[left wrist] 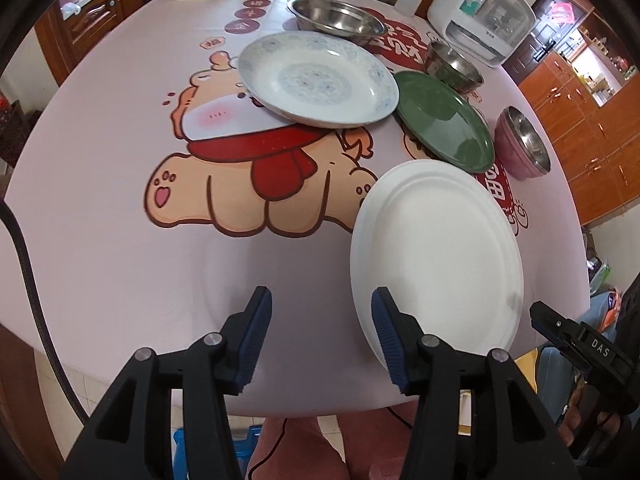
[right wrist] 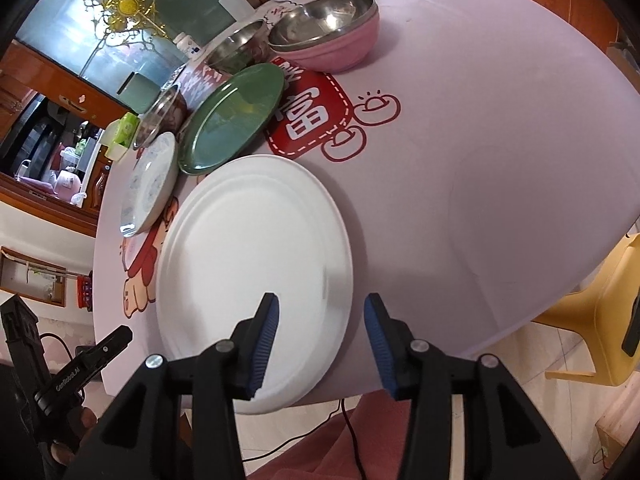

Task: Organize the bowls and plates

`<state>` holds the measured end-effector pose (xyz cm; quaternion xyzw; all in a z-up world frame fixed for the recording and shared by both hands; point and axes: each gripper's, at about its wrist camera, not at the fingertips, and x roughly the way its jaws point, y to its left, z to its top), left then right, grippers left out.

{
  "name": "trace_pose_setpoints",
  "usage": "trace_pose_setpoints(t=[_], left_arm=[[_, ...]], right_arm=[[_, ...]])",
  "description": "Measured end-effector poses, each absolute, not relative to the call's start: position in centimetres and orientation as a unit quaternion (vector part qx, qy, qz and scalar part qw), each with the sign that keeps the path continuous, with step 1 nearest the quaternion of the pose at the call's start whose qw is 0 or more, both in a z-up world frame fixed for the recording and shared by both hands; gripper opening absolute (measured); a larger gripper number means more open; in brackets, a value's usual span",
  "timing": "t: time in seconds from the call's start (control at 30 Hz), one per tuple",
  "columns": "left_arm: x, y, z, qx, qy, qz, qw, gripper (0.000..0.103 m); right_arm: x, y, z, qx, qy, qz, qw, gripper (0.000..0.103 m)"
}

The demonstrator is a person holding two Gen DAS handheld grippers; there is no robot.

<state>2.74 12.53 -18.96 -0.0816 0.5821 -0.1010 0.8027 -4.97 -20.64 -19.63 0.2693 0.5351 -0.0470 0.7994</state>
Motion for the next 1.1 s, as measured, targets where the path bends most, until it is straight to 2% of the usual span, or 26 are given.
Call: trace_pose_setpoints(t=[0.43, 0.5, 0.7, 1.07, 1.1], left_arm=[[2.0, 12.5, -15.4, -0.072, 0.559, -0.065, 0.823, 0.053], [1.7, 12.5, -15.1, -0.075, 0.559, -0.054, 0.824, 0.053], [0.9, 12.2, -13.4, -0.079, 0.552, -0.030, 0.830, 0.054], [1.2, 13.1, -10.8, -0.079, 0.536, 0.027, 0.840, 0.054], [1.3, 13.3, -10.6, -0.076, 0.534, 0.032, 0.842, 0.057]], right_arm=[[-3.7, -21.0, -16.6, 0.250, 0.511, -0.006, 0.822, 0.045], [-3.3, -21.2, -16.5, 0.255, 0.515, 0.002, 0.819, 0.051], [-1.5, -21.4, -15.8, 0.256, 0.512, 0.034, 0.819, 0.054], [0.9, -20.6, -14.9, 0.247, 0.503, 0.117, 0.820, 0.055], [1.0, -20.4, -14.9, 0.243, 0.504, 0.125, 0.820, 0.055]])
